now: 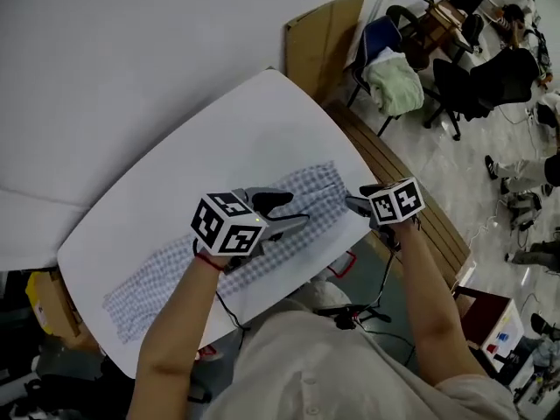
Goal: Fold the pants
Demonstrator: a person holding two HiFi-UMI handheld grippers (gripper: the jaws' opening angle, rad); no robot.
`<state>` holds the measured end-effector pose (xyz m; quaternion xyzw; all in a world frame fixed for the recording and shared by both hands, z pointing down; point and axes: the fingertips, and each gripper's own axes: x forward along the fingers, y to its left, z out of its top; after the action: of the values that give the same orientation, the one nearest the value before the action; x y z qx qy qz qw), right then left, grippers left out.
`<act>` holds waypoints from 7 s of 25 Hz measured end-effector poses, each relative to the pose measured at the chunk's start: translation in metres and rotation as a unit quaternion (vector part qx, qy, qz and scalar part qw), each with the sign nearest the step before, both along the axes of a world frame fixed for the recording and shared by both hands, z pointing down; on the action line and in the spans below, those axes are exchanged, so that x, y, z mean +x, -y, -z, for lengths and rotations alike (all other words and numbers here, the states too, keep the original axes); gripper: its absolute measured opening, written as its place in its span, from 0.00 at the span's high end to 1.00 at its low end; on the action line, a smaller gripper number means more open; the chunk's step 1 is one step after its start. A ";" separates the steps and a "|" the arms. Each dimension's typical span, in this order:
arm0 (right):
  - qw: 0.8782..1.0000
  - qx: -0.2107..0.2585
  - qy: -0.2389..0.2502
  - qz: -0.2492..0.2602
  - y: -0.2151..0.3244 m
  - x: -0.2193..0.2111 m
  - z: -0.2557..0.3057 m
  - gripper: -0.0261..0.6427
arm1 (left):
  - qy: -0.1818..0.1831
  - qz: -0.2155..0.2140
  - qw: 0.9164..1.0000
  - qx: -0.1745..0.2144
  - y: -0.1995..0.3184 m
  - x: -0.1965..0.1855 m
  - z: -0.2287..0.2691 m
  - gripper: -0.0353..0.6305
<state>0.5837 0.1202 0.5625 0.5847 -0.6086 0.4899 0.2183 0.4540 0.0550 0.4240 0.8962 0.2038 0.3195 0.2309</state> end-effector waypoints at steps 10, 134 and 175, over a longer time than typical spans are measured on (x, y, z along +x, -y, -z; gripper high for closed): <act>1.000 0.024 0.006 0.005 0.003 -0.008 -0.012 0.64 | 0.064 -0.208 0.950 0.226 0.006 0.097 -0.079 0.60; 0.670 0.102 -0.080 0.731 0.228 -0.675 0.053 0.82 | 0.192 0.673 0.714 -0.030 0.044 -0.612 -0.122 0.82; 0.650 0.037 -0.086 0.754 0.262 -0.712 -0.013 0.78 | 0.165 0.754 0.609 -0.182 0.045 -0.592 -0.165 0.89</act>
<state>-0.1285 -0.1418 0.5753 -0.0287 -0.8362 0.0809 0.5416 -0.1382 0.0096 0.5894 0.6043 -0.5318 0.1311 0.5786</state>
